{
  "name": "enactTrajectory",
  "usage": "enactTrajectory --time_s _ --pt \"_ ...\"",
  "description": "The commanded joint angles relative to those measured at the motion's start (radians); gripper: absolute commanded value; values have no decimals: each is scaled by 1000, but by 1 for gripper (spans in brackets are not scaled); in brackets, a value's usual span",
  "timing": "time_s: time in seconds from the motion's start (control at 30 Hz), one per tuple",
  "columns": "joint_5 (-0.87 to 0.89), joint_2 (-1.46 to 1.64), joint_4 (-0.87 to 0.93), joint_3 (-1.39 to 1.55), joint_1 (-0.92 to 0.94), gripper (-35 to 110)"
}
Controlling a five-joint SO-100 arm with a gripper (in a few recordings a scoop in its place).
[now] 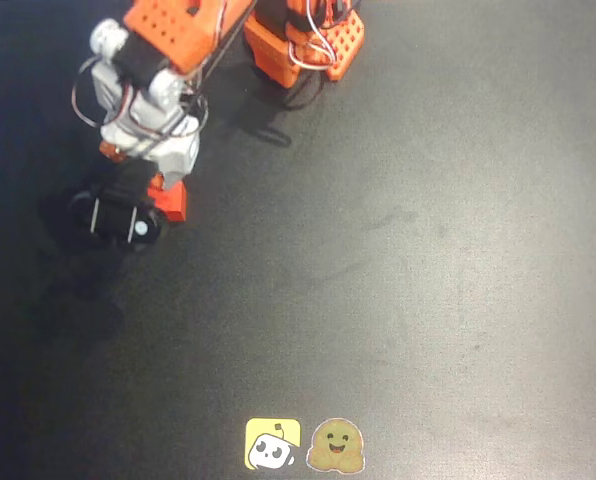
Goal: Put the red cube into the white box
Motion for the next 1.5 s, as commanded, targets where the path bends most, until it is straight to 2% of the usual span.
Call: enactTrajectory --time_s 0.0,0.1,0.43,0.73,0.97,1.47 --pt "18 -11 -15 -41 5 13" --pt "18 -17 -9 -43 -8 21" --pt "17 -49 25 -46 -78 24" --pt "-183 -46 29 -51 -81 24" --pt "-209 -48 21 -41 -98 24" --pt "-216 -181 -152 23 -89 25"
